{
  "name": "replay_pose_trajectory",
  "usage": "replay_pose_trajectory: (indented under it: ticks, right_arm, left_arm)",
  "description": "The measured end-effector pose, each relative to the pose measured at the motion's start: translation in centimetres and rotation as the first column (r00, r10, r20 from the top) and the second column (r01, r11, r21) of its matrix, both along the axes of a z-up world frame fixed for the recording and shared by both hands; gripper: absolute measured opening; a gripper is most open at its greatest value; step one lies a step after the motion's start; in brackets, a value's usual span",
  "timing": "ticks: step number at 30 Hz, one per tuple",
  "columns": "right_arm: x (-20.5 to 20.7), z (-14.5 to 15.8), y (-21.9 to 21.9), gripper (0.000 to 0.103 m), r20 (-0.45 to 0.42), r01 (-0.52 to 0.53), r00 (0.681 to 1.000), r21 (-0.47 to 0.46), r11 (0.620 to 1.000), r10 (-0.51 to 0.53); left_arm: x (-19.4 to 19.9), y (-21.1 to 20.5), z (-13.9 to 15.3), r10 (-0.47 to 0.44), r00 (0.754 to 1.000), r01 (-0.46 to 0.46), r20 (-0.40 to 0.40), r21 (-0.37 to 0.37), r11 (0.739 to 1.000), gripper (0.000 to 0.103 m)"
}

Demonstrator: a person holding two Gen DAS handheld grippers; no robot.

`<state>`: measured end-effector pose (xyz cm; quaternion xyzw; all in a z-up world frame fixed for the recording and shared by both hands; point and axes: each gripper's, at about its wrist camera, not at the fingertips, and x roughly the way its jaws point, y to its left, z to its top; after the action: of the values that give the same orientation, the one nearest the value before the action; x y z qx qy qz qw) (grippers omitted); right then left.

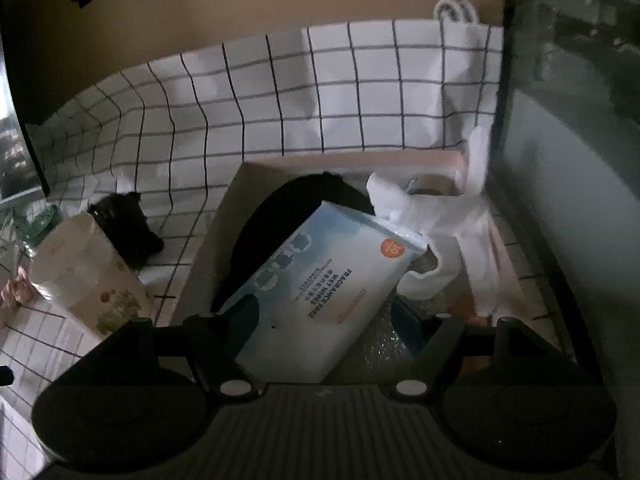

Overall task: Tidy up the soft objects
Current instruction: 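Move the left tool back toward the black fuzzy ball by the jars, then grasp the black fuzzy ball with the left tool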

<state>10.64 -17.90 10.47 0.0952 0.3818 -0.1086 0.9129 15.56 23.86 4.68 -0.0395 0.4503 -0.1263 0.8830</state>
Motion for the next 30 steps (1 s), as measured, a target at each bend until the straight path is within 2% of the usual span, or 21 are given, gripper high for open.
replay_pose_trajectory:
  ticks: [4, 9, 12, 15, 18, 21, 24, 27, 30]
  right_arm:
    - [-1.1, 1.4, 1.4, 0.073, 0.019, 0.012, 1.000, -0.017, 1.000, -0.011]
    - [-1.7, 3.2, 4.4, 0.073, 0.034, -0.007, 0.999, -0.084, 0.996, 0.010]
    - [-1.6, 3.7, 6.3, 0.073, 0.034, -0.008, 0.999, -0.094, 0.996, 0.011]
    - [-1.3, 3.9, 8.3, 0.073, 0.034, -0.002, 0.999, -0.088, 0.996, 0.005]
    - [-0.7, 5.0, 10.3, 0.073, 0.042, 0.004, 0.999, -0.098, 0.995, 0.000]
    - [0.6, 8.0, 11.9, 0.073, 0.072, 0.031, 0.997, -0.140, 0.990, -0.021]
    - [2.5, 12.5, 12.4, 0.073, 0.132, 0.087, 0.989, -0.154, 0.984, -0.067]
    - [3.5, 17.3, 11.5, 0.073, 0.209, 0.124, 0.972, -0.078, 0.989, -0.106]
    - [4.4, 21.5, 10.1, 0.073, 0.268, 0.108, 0.958, -0.007, 0.994, -0.102]
  left_arm:
    - [1.1, 0.3, -0.8, -0.035, 0.998, 0.036, -0.050, 0.015, 0.999, 0.084]
    - [0.8, -0.5, -1.1, -0.113, 0.993, 0.115, -0.035, 0.051, 0.992, 0.091]
    - [0.4, -1.6, -1.4, -0.175, 0.985, 0.175, -0.017, 0.109, 0.978, 0.097]
    - [-0.4, -3.3, -1.9, -0.247, 0.969, 0.239, 0.002, 0.238, 0.941, 0.098]
    - [-0.5, -3.1, -2.0, -0.278, 0.960, 0.268, 0.016, 0.219, 0.938, 0.099]
    - [-0.2, -2.8, -2.0, -0.293, 0.956, 0.282, 0.025, 0.204, 0.937, 0.099]
    - [0.6, -2.9, -1.8, -0.291, 0.957, 0.285, 0.003, 0.193, 0.939, 0.099]
    - [1.1, -2.8, -1.6, -0.268, 0.963, 0.267, -0.019, 0.164, 0.950, 0.099]
    - [1.2, -3.0, -1.6, -0.248, 0.969, 0.247, -0.018, 0.162, 0.955, 0.099]
